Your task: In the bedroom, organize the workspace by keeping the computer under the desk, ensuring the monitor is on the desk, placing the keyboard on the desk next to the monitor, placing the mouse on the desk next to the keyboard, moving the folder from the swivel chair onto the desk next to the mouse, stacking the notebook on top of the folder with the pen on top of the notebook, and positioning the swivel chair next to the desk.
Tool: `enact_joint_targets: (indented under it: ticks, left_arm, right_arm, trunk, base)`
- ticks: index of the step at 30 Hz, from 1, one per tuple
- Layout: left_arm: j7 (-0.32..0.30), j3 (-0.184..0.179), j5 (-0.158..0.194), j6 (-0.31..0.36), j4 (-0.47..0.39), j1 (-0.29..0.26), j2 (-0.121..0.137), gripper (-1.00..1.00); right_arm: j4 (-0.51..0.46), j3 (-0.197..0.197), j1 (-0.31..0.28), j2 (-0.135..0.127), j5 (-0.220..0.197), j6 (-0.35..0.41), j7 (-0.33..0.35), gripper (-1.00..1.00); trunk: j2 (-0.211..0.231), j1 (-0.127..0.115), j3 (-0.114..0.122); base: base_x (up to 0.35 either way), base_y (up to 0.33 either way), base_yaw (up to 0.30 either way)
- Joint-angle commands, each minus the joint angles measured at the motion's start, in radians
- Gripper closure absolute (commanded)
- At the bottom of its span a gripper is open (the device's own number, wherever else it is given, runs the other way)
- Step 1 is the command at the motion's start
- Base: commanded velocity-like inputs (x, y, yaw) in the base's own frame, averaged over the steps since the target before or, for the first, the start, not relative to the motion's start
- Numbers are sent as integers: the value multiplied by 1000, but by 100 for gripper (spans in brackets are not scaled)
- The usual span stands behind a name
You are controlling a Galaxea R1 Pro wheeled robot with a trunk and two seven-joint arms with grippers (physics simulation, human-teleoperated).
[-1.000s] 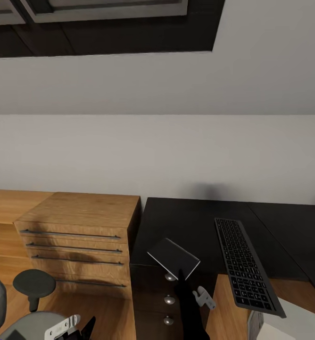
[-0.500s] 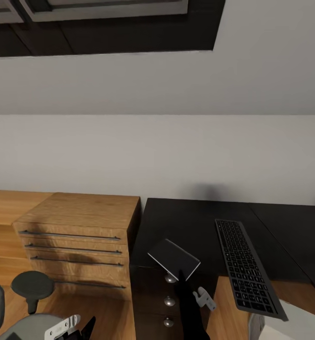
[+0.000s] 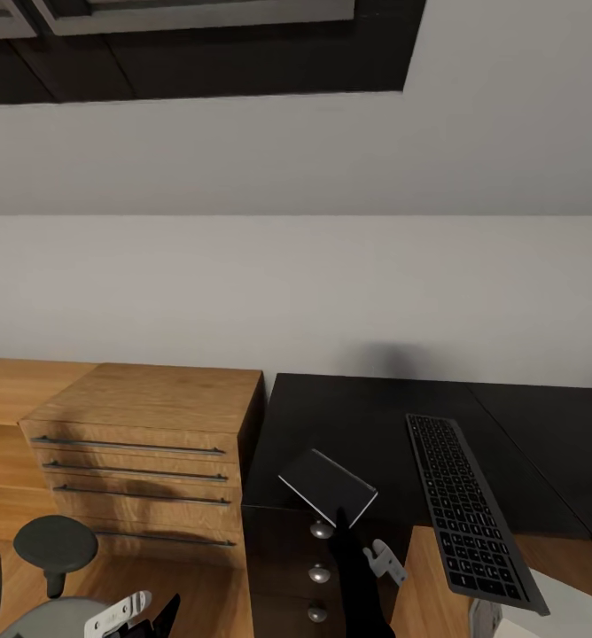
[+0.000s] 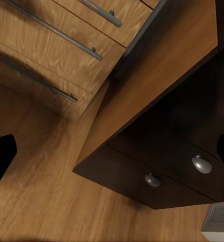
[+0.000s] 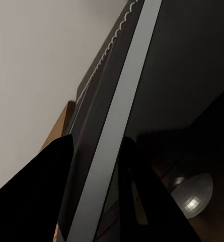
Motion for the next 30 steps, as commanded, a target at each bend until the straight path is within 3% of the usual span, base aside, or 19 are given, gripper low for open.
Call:
enact_joint_targets:
  ticks: [1, 4, 5, 30]
  left_arm:
    - [-2, 3, 9, 6, -1, 0, -1, -100]
    - [-2, 3, 9, 6, -1, 0, -1, -100]
    - [-2, 3, 9, 6, -1, 0, -1, -100]
    - [-3, 4, 9, 6, -1, 0, -1, -100]
  right_arm:
    - [0, 2, -1, 0, -6, -5, -1, 100]
    - [0, 2, -1, 0, -6, -4, -1, 100]
    - [0, 2, -1, 0, -6, -4, -1, -100]
    - [1, 2, -1, 0, -4, -3, -1, -100]
  trunk:
    - [-1, 0, -1]
    - [-1, 0, -1]
    - [-1, 0, -1]
    - [-1, 0, -1]
  base:
    - [1, 0, 0]
    - [0, 0, 0]
    - [0, 0, 0]
    - [-21, 0, 0]
